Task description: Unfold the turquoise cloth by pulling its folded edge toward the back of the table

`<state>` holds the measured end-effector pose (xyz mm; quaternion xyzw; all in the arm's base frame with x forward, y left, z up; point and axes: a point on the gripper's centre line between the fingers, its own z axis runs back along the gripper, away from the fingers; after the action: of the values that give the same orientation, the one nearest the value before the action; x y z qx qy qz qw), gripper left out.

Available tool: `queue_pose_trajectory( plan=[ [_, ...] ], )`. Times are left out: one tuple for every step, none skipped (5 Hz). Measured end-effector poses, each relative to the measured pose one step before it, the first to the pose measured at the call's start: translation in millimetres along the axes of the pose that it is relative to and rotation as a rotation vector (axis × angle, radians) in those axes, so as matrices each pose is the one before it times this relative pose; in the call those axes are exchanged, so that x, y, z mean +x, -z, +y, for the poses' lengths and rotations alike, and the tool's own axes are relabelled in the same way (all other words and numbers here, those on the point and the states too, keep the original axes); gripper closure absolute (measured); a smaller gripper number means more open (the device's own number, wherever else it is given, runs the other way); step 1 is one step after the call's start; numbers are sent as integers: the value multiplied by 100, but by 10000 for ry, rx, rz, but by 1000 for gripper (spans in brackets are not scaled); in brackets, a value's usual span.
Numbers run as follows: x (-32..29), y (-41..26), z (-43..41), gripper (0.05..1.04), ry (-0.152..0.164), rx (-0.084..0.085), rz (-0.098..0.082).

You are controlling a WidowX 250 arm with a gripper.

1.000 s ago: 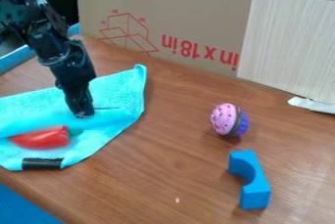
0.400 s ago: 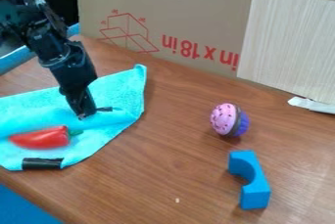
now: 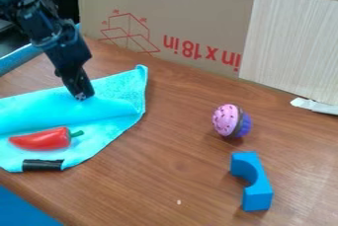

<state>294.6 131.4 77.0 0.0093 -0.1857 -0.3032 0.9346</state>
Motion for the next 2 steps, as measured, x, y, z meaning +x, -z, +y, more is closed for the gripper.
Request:
queue_pose_trajectory(
  plan=[
    [656, -1110, 1454, 1034, -311, 250, -253],
    [211, -121, 834, 1034, -154, 66, -84]
  ],
)
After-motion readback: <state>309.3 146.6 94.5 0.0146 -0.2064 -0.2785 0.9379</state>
